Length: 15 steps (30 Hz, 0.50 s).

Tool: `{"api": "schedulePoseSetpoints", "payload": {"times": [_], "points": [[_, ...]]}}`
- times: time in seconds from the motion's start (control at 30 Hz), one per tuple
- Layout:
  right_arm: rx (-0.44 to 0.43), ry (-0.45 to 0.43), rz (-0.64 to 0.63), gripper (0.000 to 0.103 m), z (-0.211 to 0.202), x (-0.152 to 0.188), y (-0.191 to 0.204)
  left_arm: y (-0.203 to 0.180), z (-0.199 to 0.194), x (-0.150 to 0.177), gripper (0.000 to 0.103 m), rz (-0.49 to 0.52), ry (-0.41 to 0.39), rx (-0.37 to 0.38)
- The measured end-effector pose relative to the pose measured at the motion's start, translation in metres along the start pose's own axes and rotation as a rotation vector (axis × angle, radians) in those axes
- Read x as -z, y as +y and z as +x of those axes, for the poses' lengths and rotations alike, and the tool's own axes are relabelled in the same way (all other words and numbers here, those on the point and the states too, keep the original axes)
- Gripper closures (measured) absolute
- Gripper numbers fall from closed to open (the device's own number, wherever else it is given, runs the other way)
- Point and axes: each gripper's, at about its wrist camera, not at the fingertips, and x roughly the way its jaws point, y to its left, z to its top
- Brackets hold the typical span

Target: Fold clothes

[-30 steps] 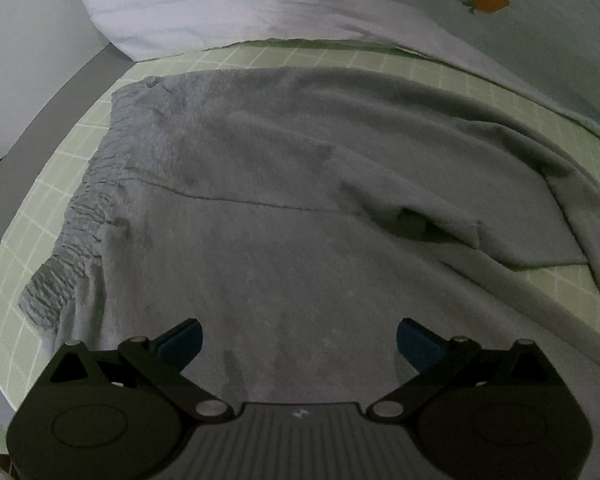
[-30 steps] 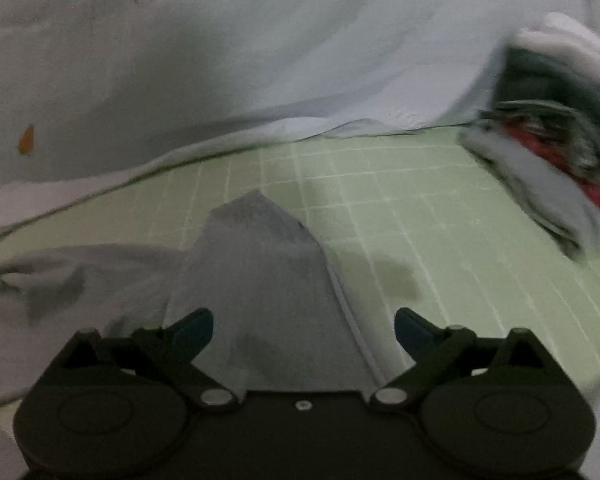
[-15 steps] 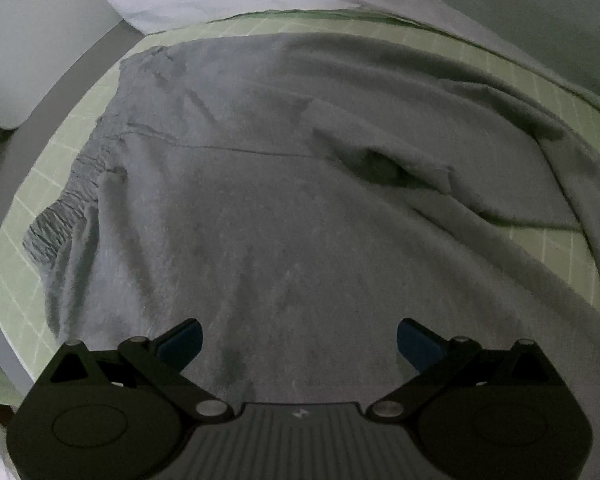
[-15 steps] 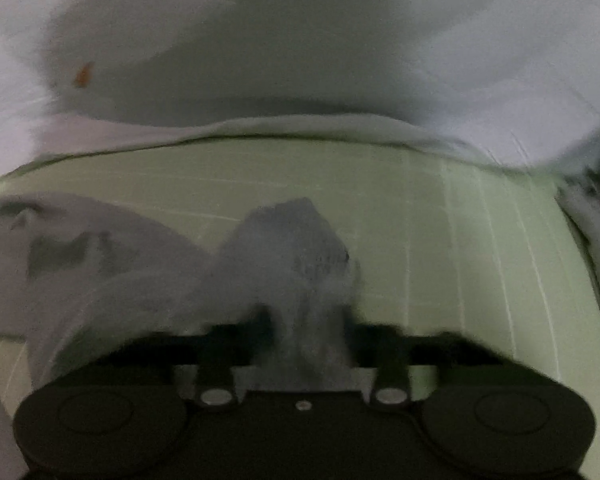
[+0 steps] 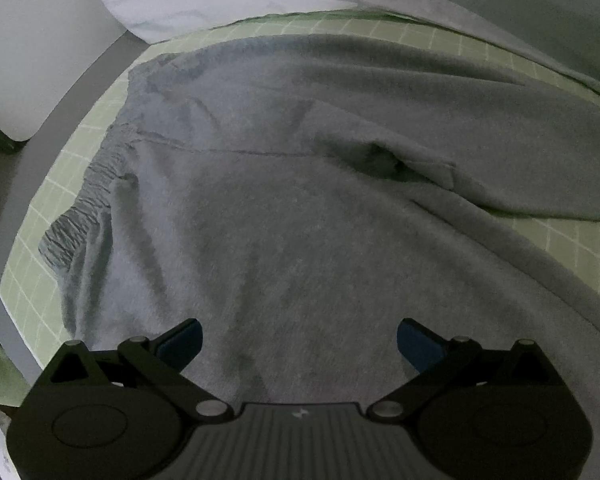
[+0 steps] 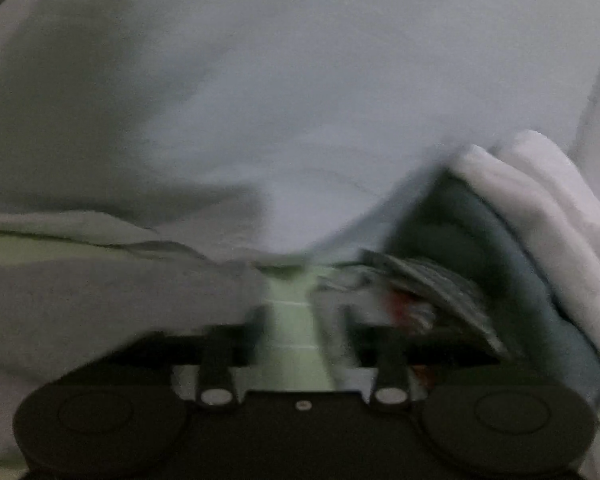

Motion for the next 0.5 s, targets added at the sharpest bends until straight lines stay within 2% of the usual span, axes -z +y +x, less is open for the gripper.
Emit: {"api": "schedulePoseSetpoints", "payload": {"times": [0.13,0.23,0.33,0.43,0.5], "points": [[-0.087,0.044,0.135,0.034,-0.024,0.030,-0.009,0.013,0.002,-0.002,0.001,-0.037,0.001,-0.018],[-0.100,0.118,0.248,0.031,-0.037,0.059,-0.006,0.028,0.007,-0.004,0.001,-0.094,0.020,-0.025],[-0.112,0.166,0.427,0.030,-0.042,0.085,-0.007,0.042,0.009,-0.003,0.001,-0.151,0.032,-0.014],[-0.127,0.184,0.549,0.029,-0.041,0.093,-0.003,0.050,0.007,0.000,0.001,-0.172,0.029,-0.016],[-0.113,0.171,0.567,0.029,-0.040,0.091,0.003,0.054,0.006,0.001,0.001,-0.179,0.028,-0.021]]}}
